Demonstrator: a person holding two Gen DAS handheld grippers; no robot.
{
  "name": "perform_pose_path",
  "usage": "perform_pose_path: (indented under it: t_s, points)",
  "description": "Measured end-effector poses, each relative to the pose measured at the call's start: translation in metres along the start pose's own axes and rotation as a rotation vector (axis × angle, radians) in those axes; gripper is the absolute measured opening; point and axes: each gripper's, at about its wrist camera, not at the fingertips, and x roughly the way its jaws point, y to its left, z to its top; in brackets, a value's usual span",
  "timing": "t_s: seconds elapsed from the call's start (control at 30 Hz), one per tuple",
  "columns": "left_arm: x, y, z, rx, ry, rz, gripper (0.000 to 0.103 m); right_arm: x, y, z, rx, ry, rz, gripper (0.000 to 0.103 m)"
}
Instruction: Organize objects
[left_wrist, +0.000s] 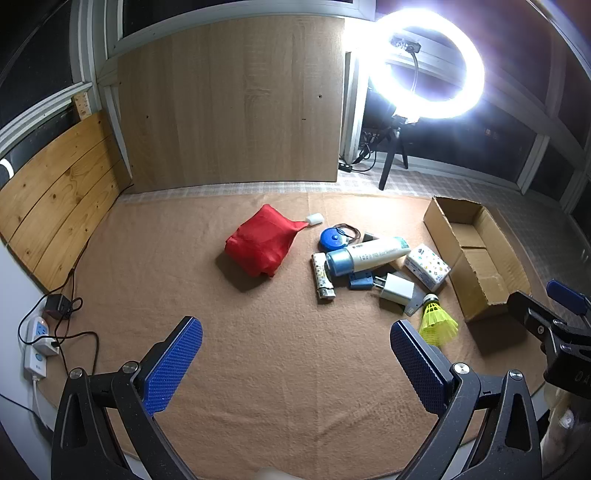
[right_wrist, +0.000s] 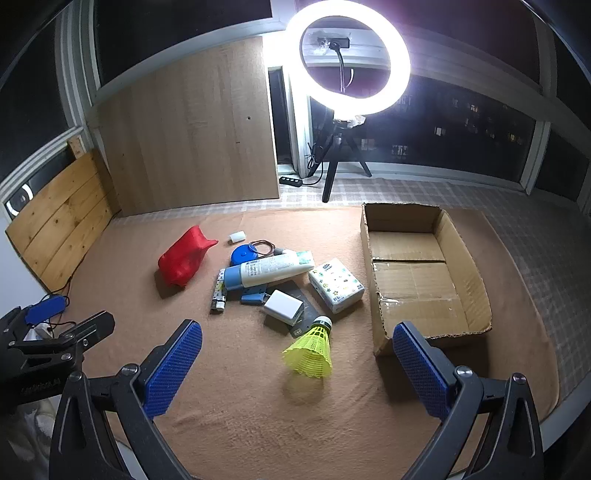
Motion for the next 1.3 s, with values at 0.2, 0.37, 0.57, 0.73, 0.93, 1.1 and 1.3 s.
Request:
perform_pose_path:
  t_s: [0.2,0.37,0.57,0.73,0.93,1.1,1.3]
  points:
    - [0.001,0.0,0.0,-0.003,0.001,0.0,0.103,0.001,-0.001,0.0,0.0,0.004,-0.003,0.102]
    - [0.003,0.0,0.001,-0.002,0.001,0.003,0.103,0.002,-0.001,0.0,0.001,0.003,-0.003,0.102]
    - [0.005,0.0,0.002,0.001,0.002,0.004,0.103,0.003,-0.003,0.001,0.004,0.007,-0.003,0.102]
    - [0.008,-0.002,0.003,0.005,0.002,0.002,0.103,0.005,-0.003,0.002,0.008,0.01,-0.005,0.102]
    - [0.009,-0.005,0.004,0.009,0.0,0.003,0.103,0.005,-0.004,0.001,0.008,0.011,-0.005,0.102]
    - [0.01,-0.007,0.005,0.011,-0.001,0.004,0.103,0.006,-0.005,0.001,0.008,0.013,-0.006,0.102]
    - [0.011,-0.007,0.006,0.012,-0.001,0.002,0.103,0.006,-0.004,0.001,0.007,0.014,-0.007,0.102]
